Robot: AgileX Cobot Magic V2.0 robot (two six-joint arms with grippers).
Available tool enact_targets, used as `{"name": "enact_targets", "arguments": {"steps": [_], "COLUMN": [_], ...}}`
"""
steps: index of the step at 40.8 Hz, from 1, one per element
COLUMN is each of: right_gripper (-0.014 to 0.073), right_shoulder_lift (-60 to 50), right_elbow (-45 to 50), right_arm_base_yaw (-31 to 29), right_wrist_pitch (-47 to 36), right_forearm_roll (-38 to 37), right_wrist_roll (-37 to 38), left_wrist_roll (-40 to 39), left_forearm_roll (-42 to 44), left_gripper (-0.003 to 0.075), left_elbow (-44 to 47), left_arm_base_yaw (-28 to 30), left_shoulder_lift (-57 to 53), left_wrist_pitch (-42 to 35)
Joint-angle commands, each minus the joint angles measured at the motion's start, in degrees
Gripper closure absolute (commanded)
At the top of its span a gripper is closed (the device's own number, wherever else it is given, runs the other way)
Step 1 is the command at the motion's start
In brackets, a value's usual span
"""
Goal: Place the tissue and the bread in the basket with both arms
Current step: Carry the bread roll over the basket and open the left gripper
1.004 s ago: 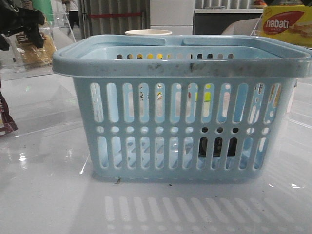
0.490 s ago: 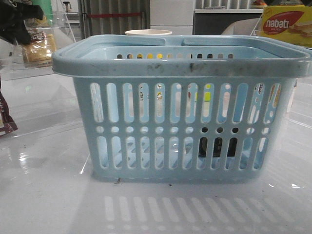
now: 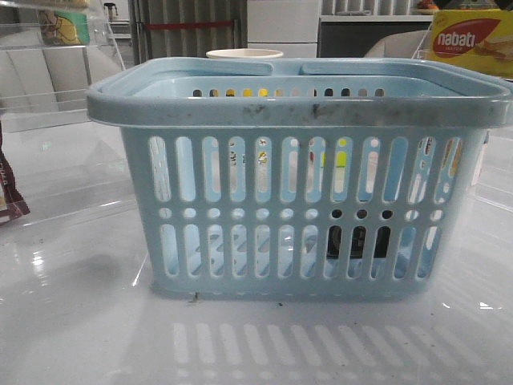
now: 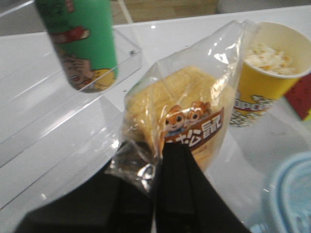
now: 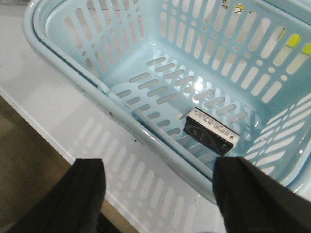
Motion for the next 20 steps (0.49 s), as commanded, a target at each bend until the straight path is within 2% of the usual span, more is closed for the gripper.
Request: {"name": "enact_targets", "arguments": {"steps": [1, 10, 20], "right_gripper": [0.0023, 0.0023, 0.0023], "right_shoulder_lift": [-1.0, -1.0, -1.0], "right_elbow": [-1.5, -1.5, -1.5], "right_arm_base_yaw": [-0.1, -0.1, -0.1], "right_wrist_pitch": [-3.8, -3.8, -3.8], "right_forearm_roll": [0.3, 0.3, 0.3], "right_wrist_roll": [-0.7, -0.7, -0.7], "left_wrist_roll": [1.3, 1.7, 1.7], "left_forearm_roll": [-0.9, -0.9, -0.9], "left_gripper": [0.0628, 0.0628, 0.0628], "left_elbow": [-2.2, -1.9, 0.6], "left_arm_base_yaw": [-3.5, -16.0, -28.9], "left_shoulder_lift": [-5.9, -8.2, -3.5], "left_wrist_pitch": [0.6, 7.4, 7.4]}}
